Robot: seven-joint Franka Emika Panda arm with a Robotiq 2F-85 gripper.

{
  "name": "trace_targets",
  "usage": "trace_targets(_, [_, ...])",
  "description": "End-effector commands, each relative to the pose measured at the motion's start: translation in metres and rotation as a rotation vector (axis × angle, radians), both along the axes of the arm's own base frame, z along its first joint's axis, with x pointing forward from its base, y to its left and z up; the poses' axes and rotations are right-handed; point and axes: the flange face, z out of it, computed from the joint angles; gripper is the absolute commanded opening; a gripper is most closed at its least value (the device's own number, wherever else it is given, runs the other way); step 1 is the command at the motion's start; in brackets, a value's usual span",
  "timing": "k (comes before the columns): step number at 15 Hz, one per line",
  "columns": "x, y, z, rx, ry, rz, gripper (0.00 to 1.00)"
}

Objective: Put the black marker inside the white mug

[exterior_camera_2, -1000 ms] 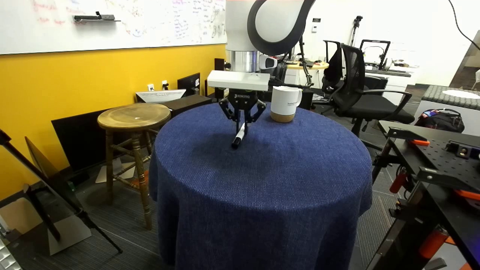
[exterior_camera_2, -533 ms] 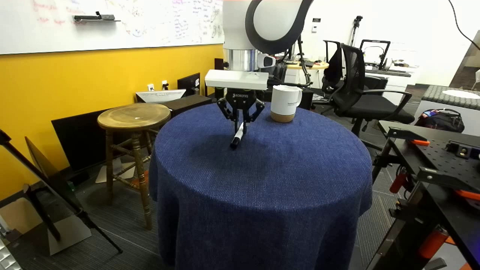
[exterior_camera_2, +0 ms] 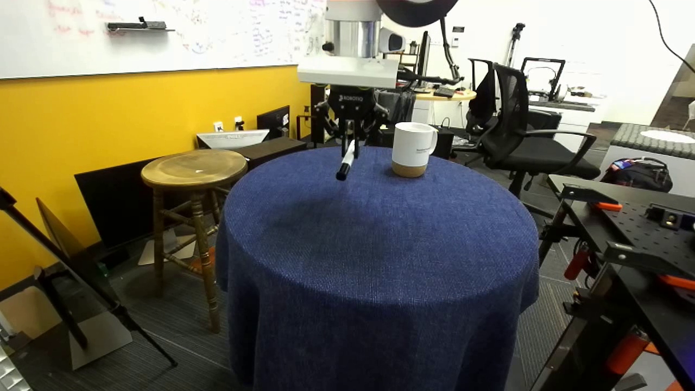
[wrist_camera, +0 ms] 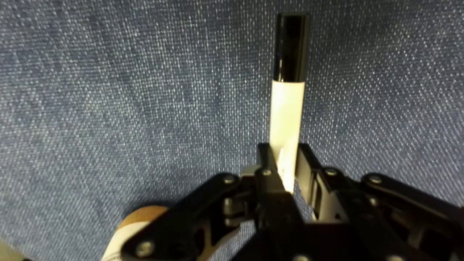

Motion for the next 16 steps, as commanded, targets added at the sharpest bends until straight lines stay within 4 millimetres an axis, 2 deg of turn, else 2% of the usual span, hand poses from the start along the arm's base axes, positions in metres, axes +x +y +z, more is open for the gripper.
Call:
trace_targets(1, [-0.022, 0.001, 0.049, -0.092, -0.04, -0.024, 0.05])
trace_targets(9, [-0.056, -0.006, 0.127, -0.36, -0.089, -0.083, 0.05])
trace_targets(13, [-0.076, -0.01, 0.149, -0.467, -0.068, -0.139, 0.05])
trace_targets(16, [-0.085, -0.022, 0.154, -0.531, -0.039, -0.193, 0.05])
